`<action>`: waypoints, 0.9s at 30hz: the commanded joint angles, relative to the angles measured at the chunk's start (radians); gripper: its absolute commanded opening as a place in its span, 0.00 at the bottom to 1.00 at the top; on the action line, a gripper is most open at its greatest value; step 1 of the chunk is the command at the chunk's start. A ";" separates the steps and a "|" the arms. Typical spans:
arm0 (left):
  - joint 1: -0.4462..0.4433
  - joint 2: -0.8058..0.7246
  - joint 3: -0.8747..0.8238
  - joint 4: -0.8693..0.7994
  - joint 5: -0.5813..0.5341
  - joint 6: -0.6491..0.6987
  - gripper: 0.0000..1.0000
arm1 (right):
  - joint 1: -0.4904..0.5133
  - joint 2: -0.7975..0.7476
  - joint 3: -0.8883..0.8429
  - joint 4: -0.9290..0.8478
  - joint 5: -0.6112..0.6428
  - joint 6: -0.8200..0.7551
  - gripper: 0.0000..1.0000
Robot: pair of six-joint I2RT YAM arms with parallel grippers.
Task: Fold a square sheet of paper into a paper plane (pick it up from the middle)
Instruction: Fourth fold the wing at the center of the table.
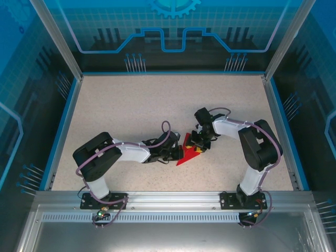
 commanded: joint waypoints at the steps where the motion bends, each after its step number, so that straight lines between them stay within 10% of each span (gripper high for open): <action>1: 0.004 0.023 0.015 -0.072 -0.028 -0.014 0.00 | 0.024 0.129 -0.064 -0.004 0.140 -0.011 0.45; 27: 0.004 0.042 0.028 -0.150 -0.052 -0.025 0.00 | 0.043 0.179 -0.023 -0.023 0.132 -0.023 0.45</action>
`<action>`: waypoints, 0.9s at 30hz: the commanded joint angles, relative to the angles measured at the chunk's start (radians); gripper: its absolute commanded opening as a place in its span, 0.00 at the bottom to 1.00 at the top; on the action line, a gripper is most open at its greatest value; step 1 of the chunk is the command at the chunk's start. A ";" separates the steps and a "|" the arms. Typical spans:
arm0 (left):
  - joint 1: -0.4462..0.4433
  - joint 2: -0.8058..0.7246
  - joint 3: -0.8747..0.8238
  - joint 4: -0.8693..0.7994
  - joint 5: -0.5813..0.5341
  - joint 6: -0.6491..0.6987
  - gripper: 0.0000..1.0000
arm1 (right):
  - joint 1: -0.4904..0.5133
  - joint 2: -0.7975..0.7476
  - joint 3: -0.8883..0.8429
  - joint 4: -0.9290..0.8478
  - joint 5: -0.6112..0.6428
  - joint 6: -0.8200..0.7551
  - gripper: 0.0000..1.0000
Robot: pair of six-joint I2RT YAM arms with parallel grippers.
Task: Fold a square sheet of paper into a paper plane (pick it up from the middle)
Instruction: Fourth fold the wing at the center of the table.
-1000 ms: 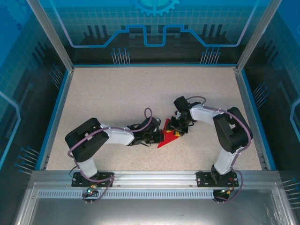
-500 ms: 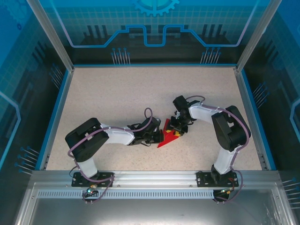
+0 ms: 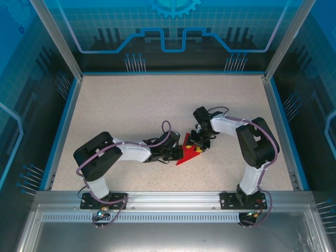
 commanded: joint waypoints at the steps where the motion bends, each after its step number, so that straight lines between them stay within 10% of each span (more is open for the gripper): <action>1: 0.003 0.036 0.007 -0.111 -0.040 -0.013 0.00 | 0.041 0.127 -0.068 0.039 0.126 -0.027 0.45; 15: -0.009 0.063 0.048 -0.269 -0.062 -0.005 0.00 | 0.016 -0.345 -0.098 0.107 0.088 -0.175 0.38; 27: -0.017 0.088 0.076 -0.291 -0.068 -0.010 0.00 | 0.064 -0.299 -0.221 0.309 -0.054 -0.283 0.08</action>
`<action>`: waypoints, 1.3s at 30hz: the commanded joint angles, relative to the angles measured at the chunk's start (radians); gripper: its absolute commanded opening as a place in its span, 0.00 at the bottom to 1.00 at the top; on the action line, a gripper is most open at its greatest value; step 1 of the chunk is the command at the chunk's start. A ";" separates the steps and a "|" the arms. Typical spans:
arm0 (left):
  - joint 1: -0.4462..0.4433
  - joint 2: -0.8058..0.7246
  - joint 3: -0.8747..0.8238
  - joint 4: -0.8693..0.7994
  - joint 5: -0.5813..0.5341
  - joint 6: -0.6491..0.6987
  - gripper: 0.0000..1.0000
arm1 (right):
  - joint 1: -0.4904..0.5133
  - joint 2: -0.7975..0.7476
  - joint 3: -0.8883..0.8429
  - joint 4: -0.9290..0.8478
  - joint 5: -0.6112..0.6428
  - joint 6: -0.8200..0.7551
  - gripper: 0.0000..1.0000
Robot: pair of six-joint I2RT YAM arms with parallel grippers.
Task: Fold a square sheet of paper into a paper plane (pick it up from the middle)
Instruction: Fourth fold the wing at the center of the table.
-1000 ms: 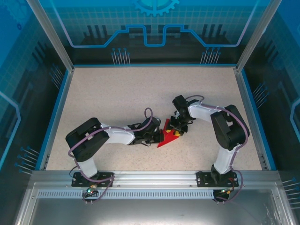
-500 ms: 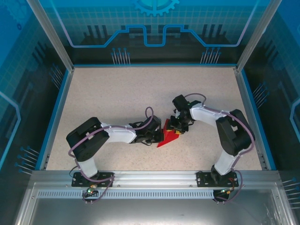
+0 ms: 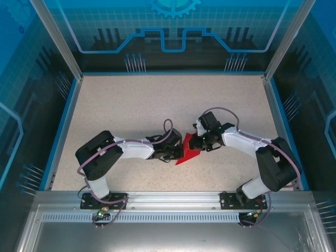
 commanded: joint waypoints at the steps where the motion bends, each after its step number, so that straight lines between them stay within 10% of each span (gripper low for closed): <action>1: -0.010 0.066 -0.013 -0.137 -0.049 -0.003 0.00 | 0.019 0.038 0.014 0.054 -0.034 -0.038 0.08; 39: -0.032 0.114 0.039 -0.344 -0.085 -0.008 0.00 | -0.137 0.249 -0.030 0.287 -0.108 -0.135 0.07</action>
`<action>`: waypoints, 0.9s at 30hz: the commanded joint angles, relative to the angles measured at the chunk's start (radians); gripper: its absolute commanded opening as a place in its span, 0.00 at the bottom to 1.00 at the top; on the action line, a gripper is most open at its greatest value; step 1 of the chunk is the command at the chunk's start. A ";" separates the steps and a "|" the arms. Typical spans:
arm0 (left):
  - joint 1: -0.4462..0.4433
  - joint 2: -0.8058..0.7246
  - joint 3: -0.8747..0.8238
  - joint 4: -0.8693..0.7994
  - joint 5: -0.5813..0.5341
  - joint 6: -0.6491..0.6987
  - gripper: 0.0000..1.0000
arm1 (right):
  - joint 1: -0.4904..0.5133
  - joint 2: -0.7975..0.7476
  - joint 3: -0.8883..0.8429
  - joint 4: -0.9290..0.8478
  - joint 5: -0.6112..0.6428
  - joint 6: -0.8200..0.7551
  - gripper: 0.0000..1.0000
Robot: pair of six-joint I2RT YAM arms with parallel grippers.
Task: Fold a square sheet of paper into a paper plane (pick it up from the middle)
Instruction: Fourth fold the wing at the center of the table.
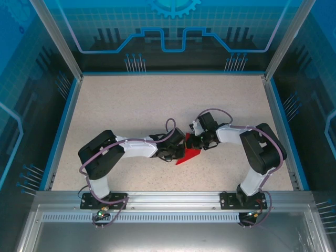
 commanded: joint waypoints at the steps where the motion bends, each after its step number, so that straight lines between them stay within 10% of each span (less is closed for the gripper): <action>1: -0.014 0.086 -0.039 -0.228 -0.043 -0.001 0.00 | -0.073 0.032 -0.022 0.081 0.027 -0.030 0.07; 11: -0.017 0.090 -0.018 -0.257 -0.057 0.007 0.00 | -0.141 -0.043 -0.023 0.141 0.002 -0.011 0.06; 27: -0.017 0.102 0.001 -0.270 -0.061 0.005 0.00 | 0.055 -0.068 -0.128 0.175 -0.034 0.069 0.06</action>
